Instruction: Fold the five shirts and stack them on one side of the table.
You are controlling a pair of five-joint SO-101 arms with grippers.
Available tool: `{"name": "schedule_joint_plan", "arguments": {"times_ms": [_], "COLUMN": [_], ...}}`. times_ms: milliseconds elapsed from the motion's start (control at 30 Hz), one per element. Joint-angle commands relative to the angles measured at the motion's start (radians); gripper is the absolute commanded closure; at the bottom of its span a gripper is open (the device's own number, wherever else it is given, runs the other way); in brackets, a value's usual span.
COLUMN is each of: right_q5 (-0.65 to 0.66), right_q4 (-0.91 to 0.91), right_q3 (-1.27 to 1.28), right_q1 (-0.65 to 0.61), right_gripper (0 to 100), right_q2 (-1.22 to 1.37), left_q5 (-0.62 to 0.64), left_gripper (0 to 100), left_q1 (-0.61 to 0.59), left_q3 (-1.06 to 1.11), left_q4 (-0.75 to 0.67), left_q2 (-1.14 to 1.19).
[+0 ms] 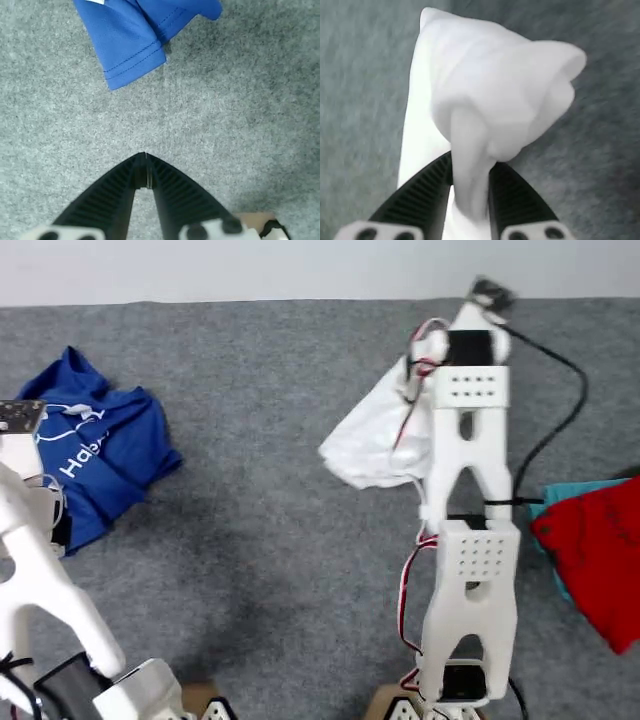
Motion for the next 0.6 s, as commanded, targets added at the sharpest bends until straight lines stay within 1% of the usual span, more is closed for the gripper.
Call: {"name": "schedule_joint_plan", "arguments": {"times_ms": [0,133,400,567], "right_q5": [0.015,0.026,0.054,0.087], "right_q4": [0.042,0.044,0.041,0.041], "right_q3": [-0.084,-0.038,0.272,0.367], "right_q1": [0.084,0.151,0.240,0.338], "right_gripper": [98.9,98.9,99.1,99.1], "right_q2": [-0.013,-0.091,-0.377,-0.496], "left_q5": [-0.025,-0.025,-0.025,-0.025], "left_gripper": [100,100,100,100], "left_q1": [0.002,0.005,0.006,0.008], "left_q3": [-0.035,-0.035,-0.035,-0.035], "left_q4": [0.006,0.006,0.005,0.002], "left_q2": [-0.035,-0.035,-0.035,-0.034]}}
